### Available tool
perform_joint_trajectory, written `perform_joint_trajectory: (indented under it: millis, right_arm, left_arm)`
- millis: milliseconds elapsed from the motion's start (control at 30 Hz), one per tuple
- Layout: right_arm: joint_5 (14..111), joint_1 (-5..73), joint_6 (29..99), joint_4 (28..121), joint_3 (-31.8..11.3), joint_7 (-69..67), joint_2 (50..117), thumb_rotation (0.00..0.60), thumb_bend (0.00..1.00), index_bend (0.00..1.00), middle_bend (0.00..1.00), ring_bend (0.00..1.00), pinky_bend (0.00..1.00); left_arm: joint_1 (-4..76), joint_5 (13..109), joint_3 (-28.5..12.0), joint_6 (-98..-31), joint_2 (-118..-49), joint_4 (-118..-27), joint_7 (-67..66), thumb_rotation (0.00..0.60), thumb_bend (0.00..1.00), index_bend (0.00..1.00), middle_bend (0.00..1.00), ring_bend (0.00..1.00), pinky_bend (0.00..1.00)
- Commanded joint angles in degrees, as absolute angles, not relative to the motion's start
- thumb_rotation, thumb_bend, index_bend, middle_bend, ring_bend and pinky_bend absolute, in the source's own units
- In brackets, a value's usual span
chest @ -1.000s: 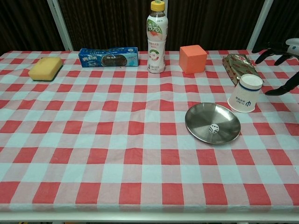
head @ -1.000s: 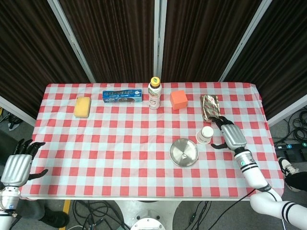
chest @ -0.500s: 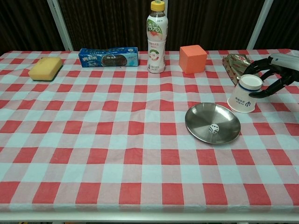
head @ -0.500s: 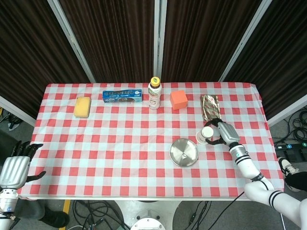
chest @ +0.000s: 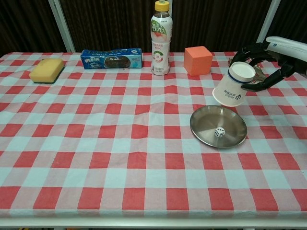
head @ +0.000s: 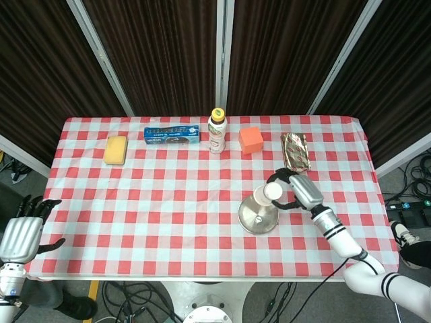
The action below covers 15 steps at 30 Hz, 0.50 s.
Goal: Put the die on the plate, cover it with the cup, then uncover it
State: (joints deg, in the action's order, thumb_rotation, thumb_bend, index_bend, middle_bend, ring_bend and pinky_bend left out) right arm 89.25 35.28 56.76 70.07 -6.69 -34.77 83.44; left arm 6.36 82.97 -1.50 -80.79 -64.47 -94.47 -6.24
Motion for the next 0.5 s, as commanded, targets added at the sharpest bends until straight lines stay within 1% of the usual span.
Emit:
perform_joint_trajectory:
  millis: [33, 267, 500]
  right_arm:
    - [92.4, 36.0, 57.2, 72.8, -3.9, -36.0, 82.4, 0.6, 0.23, 0.53, 0.36, 0.18, 0.24]
    - [92.5, 36.5, 55.5, 71.4, -1.4, -35.7, 84.6, 0.6, 0.23, 0.53, 0.36, 0.18, 0.24]
    - [91.2, 37.2, 53.5, 69.1, -0.7, -34.5, 86.4, 0.6, 0.23, 0.53, 0.36, 0.18, 0.24]
  left_arm:
    - [6.2, 83.0, -1.3, -80.9, -64.5, -94.5, -6.2, 0.6, 0.0, 0.18, 0.2, 0.1, 0.05]
    - [5.4, 82.4, -0.9, -81.2, -64.7, -94.1, -5.5, 0.6, 0.0, 0.18, 0.2, 0.1, 0.05]
    - [5.8, 82.7, -1.0, -80.6, -65.4, -93.5, -5.3, 0.6, 0.0, 0.18, 0.2, 0.1, 0.05]
